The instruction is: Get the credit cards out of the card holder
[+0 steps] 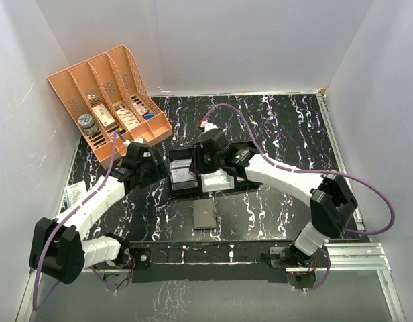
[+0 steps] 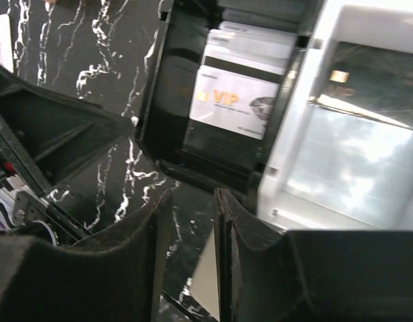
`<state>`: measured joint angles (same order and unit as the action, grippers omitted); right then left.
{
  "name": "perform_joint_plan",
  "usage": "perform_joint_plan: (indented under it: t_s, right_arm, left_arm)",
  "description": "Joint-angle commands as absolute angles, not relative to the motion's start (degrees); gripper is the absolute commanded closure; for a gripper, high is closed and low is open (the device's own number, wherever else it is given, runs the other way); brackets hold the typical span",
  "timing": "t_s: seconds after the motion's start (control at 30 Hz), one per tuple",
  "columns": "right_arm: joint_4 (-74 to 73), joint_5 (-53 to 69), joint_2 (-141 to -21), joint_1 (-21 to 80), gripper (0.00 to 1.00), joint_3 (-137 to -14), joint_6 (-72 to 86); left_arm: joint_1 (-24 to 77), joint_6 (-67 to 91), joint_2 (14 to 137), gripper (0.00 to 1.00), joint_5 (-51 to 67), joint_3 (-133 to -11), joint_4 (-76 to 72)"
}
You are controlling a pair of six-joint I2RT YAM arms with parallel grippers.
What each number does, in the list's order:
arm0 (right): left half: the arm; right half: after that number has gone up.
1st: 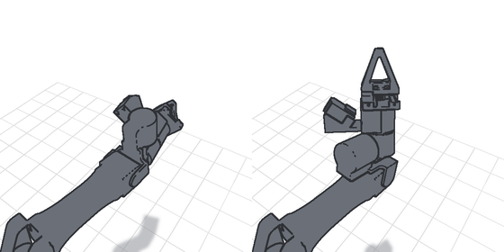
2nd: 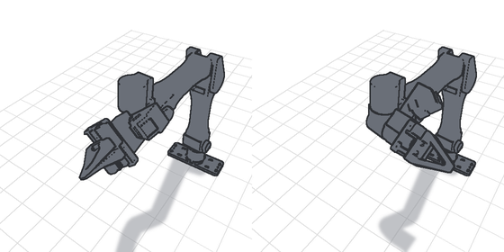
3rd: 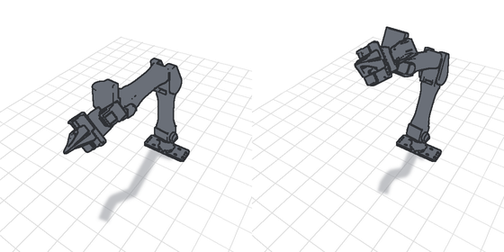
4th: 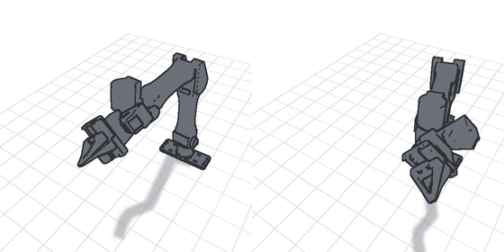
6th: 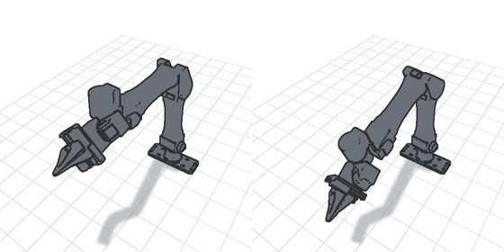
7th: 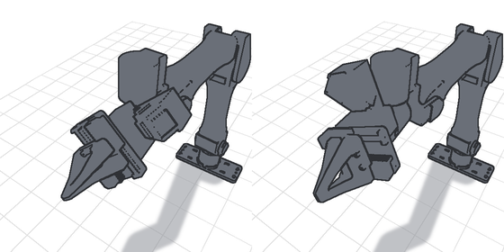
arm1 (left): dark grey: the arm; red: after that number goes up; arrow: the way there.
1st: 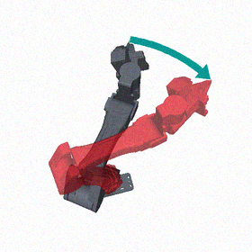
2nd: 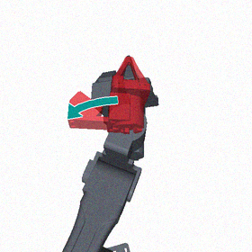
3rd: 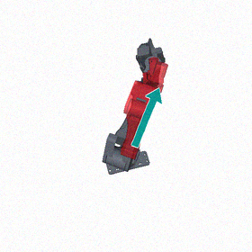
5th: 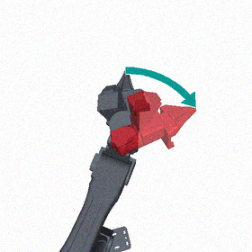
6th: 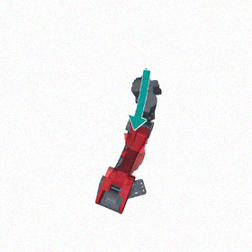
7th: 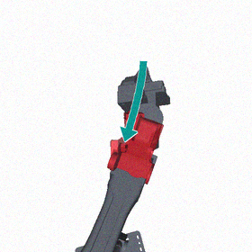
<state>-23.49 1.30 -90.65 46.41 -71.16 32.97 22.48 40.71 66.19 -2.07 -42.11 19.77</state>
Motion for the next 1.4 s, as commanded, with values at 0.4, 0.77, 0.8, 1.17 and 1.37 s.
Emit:
perform_joint_plan:
  t_s: [0.4, 0.77, 0.8, 1.17, 1.37]
  right_arm:
    - [-16.66, -8.64, -103.94, 53.45, 0.8, -77.62, 40.83]
    - [-23.08, -12.91, -113.08, 55.26, 0.83, -84.87, 38.95]
    - [-24.1, -13.15, -113.93, 55.41, 0.83, -86.06, 38.6]
    - [-27.89, -18.99, -119.31, 56.8, 0.84, -89.27, 41.99]
    - [-27.3, -22.57, -121.16, 56.86, 0.84, -89.48, 43.35]
  left_arm:
    - [19.08, 36.77, 76.31, 0.56, 5.72, -48.17, 17.45]
    - [19.07, 34.57, 79.74, 0.69, 8.18, -48.25, 18.6]
    - [19.07, 34.54, 79.55, 0.7, 8.17, -48.08, 18.71]
    - [19.07, 34.75, 78.99, 0.76, 9.92, -47.24, 18.17]
    - [19.07, 34.1, 78.8, 0.79, 11.16, -46.46, 17.27]
